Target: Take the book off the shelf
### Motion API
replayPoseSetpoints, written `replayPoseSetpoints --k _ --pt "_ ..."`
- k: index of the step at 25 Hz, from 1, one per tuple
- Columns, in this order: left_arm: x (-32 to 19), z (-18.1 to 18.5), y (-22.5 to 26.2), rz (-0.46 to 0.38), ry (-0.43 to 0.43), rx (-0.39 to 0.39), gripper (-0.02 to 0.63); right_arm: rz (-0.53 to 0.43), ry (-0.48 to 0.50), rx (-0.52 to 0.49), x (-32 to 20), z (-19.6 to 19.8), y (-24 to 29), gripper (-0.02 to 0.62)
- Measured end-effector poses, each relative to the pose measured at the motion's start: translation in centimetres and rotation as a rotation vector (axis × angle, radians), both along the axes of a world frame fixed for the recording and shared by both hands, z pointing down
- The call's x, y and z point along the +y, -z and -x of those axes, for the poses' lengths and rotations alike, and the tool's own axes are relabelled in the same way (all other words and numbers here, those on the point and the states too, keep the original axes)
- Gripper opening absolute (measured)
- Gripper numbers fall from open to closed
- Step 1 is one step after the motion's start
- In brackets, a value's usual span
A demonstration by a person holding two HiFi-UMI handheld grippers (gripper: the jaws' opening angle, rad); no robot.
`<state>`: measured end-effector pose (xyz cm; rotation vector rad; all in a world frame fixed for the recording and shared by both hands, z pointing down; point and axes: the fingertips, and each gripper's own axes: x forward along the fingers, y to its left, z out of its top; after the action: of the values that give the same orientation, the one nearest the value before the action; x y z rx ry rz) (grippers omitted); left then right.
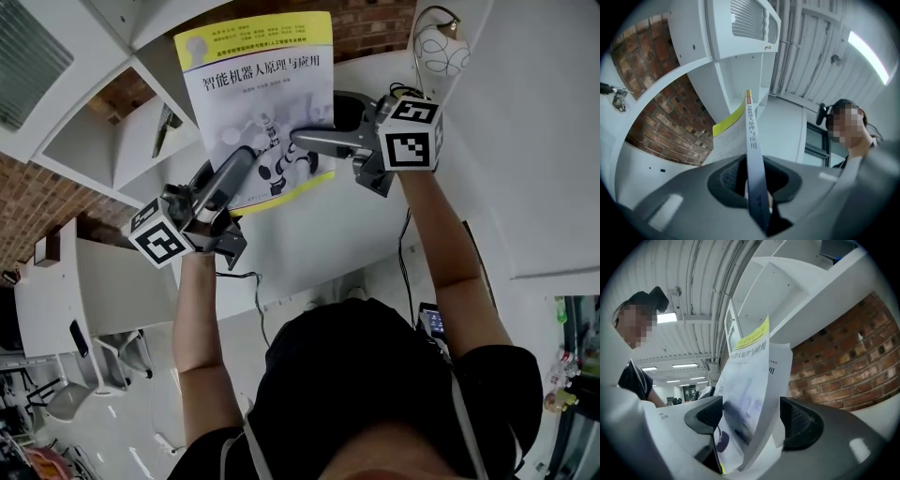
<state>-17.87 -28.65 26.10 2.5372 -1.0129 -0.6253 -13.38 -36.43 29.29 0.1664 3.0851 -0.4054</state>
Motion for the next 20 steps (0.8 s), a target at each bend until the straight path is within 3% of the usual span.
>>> replayPoseSetpoints --k 4,10,16,20 --pt "4.3 -1.3 -2.3 0.021 -0.019 0.011 0.069 0.075 0.065 0.004 4.7 -0.5 -3.2 0.362" --pt "5.4 -1.3 -3.1 0.032 -0.016 0.012 0.069 0.151 0.108 -0.02 5.8 -0.5 -4.2 0.367" --pt "11.7 -1.3 -6.1 0.019 -0.013 0.034 0.069 0.174 0.125 -0.027 12.0 -0.4 -7.2 0.362" --pt "12.0 -1.2 -6.3 0.033 0.01 0.043 0.069 0.193 0.141 -0.006 12.3 0.0 -7.5 0.359"
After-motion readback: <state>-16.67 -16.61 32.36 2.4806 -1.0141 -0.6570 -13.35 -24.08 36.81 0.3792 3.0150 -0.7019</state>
